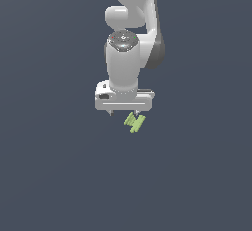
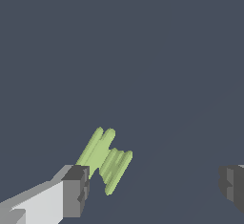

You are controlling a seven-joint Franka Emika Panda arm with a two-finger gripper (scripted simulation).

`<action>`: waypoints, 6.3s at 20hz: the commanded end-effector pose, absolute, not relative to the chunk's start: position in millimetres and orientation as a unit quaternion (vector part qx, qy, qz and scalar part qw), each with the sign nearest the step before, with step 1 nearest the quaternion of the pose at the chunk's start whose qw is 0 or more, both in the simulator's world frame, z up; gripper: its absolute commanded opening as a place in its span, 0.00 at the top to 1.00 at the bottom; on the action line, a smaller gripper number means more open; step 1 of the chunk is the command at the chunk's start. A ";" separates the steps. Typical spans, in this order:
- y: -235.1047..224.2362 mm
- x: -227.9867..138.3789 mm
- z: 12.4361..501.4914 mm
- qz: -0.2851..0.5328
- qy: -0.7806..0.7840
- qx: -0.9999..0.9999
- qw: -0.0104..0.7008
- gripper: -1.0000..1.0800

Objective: Pick up the object and move it to a goal position.

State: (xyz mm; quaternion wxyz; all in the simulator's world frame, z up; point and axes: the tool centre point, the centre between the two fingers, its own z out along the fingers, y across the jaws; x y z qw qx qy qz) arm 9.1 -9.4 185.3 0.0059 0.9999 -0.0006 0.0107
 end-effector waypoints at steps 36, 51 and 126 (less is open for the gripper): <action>21.8 -16.4 133.3 -0.010 -0.064 0.991 0.113 0.38; 51.4 -35.4 98.9 0.026 -0.111 0.972 0.205 0.38; 64.7 -42.6 44.8 0.202 -0.165 0.915 0.309 1.00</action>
